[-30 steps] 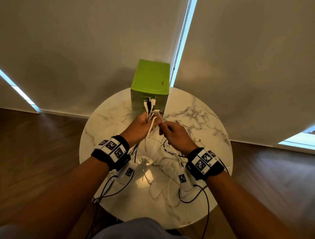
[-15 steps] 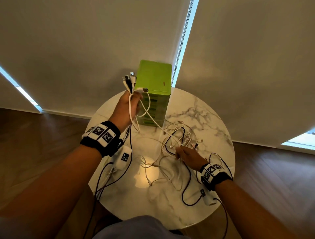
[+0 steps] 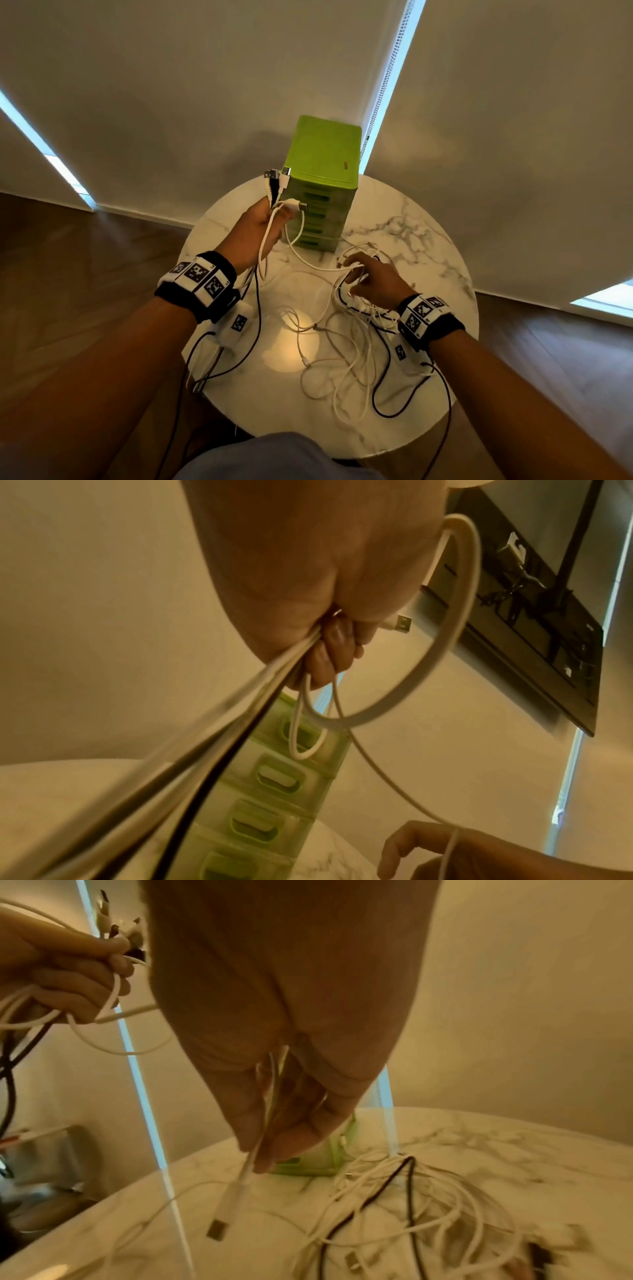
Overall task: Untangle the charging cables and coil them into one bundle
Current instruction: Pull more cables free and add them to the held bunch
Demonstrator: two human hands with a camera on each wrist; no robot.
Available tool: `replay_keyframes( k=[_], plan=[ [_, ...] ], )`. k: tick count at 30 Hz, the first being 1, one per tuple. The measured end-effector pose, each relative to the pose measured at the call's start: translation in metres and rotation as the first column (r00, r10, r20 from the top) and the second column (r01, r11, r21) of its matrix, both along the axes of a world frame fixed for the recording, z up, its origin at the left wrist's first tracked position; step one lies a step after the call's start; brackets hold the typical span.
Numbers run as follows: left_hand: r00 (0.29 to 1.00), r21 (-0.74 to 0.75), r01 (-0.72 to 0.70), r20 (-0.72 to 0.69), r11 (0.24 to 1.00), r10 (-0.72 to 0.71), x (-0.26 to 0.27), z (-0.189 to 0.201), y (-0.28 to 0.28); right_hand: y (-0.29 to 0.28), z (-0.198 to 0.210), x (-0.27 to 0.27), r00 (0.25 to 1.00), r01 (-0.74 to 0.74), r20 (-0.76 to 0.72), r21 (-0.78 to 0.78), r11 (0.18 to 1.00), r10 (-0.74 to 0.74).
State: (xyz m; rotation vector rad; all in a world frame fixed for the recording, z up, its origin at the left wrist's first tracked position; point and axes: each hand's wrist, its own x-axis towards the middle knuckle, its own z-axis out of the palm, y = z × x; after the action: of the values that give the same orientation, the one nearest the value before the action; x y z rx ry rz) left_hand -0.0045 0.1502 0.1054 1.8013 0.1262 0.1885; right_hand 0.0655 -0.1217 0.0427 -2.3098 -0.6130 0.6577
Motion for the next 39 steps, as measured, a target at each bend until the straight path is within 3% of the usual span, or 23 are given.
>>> replay_keyframes(
  k=[3, 6, 8, 11, 15, 17, 19, 22, 27, 31, 33, 36, 39],
  plan=[
    [0.996, 0.054, -0.087, 0.019, 0.995, 0.086, -0.01, 0.005, 0.021, 0.028, 0.008, -0.014, 0.974, -0.194, -0.106, 0.078, 0.978, 0.202],
    [0.986, 0.107, -0.164, 0.024, 0.981, 0.162, -0.023, 0.006, 0.046, 0.069, 0.02, -0.037, 0.865, -0.491, -0.15, -0.068, 0.868, 0.478],
    [0.98, 0.148, -0.197, 0.025, 0.969, 0.196, -0.035, 0.007, 0.063, 0.099, 0.022, -0.055, 0.824, -0.564, -0.14, -0.103, 0.82, 0.549],
    [0.971, 0.201, -0.234, -0.002, 0.951, 0.24, -0.055, 0.008, 0.081, 0.139, 0.023, -0.074, 0.845, -0.524, -0.111, 0.03, 0.851, 0.524],
    [0.959, 0.204, -0.258, -0.066, 0.944, 0.276, -0.078, 0.004, 0.109, 0.188, 0.018, -0.095, 0.906, -0.265, -0.254, 0.283, 0.922, 0.338],
    [0.957, 0.172, -0.258, -0.086, 0.951, 0.275, -0.09, 0.001, 0.124, 0.212, 0.013, -0.111, 0.875, -0.153, -0.386, 0.352, 0.923, 0.292],
    [0.966, 0.132, -0.237, -0.076, 0.962, 0.248, -0.101, 0.002, 0.138, 0.233, 0.009, -0.129, 0.794, -0.043, -0.533, 0.43, 0.902, 0.292],
    [0.975, 0.082, -0.198, -0.09, 0.977, 0.205, -0.117, 0.009, 0.151, 0.255, -0.004, -0.152, 0.716, 0.004, -0.622, 0.458, 0.889, 0.317],
    [0.973, 0.024, -0.174, -0.151, 0.984, 0.176, -0.139, 0.012, 0.156, 0.262, -0.056, -0.182, 0.838, -0.286, -0.395, 0.27, 0.92, 0.376],
    [0.939, -0.113, -0.311, -0.189, 0.943, 0.287, -0.146, 0.009, 0.166, 0.254, -0.081, -0.204, 0.796, -0.431, -0.376, 0.199, 0.88, 0.475],
    [0.932, -0.11, -0.331, -0.192, 0.937, 0.307, -0.146, 0.009, 0.171, 0.254, -0.084, -0.213, 0.73, -0.568, -0.369, 0.14, 0.811, 0.575],
    [0.936, -0.129, -0.327, -0.18, 0.936, 0.302, -0.146, 0.008, 0.176, 0.255, -0.085, -0.214, 0.603, -0.784, -0.355, -0.097, 0.613, 0.715],
    [0.946, -0.214, -0.301, -0.189, 0.929, 0.263, -0.149, 0.007, 0.179, 0.245, -0.081, -0.185, 0.6, -0.795, -0.468, -0.445, 0.413, 0.649]
  ],
)
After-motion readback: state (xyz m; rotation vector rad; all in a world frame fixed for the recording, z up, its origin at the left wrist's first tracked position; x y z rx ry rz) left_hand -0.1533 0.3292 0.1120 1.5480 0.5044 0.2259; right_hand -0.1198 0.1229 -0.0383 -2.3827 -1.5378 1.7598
